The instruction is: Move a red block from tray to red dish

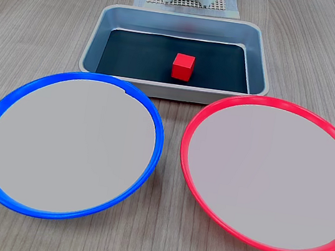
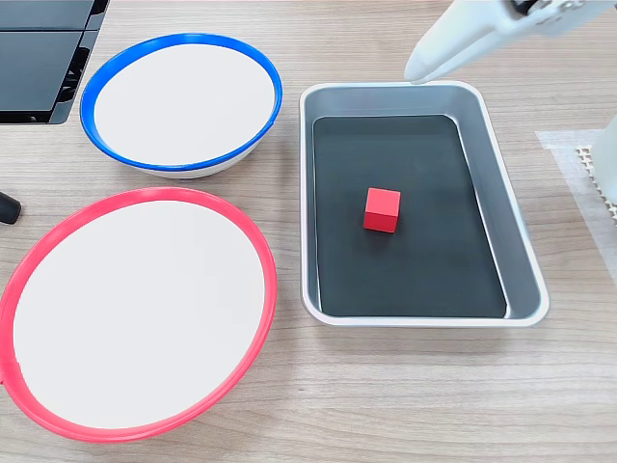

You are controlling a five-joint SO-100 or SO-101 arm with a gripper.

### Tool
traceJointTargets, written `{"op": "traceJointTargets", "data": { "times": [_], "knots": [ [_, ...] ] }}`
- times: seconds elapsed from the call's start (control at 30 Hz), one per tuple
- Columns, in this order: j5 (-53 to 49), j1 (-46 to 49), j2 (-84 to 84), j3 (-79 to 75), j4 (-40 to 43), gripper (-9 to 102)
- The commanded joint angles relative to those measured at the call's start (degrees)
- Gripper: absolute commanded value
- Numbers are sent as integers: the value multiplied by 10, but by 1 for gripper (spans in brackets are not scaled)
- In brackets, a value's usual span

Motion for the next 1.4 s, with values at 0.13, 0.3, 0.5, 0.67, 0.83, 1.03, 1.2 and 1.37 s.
{"op": "traceJointTargets", "data": {
  "times": [0.13, 0.3, 0.5, 0.67, 0.83, 1.03, 1.2, 1.37],
  "knots": [
    [-183, -57, -219, -98, 4, 5],
    [-229, -84, -303, -99, -24, 16],
    [-270, -99, -380, -103, -45, 23],
    [-301, -88, -434, -113, -68, 22],
    [-311, -82, -478, -132, -83, 19],
    [-312, -83, -489, -138, -87, 10],
    [-295, -90, -469, -153, -65, 0],
    [-214, -121, -389, -217, 28, 0]
  ]
}}
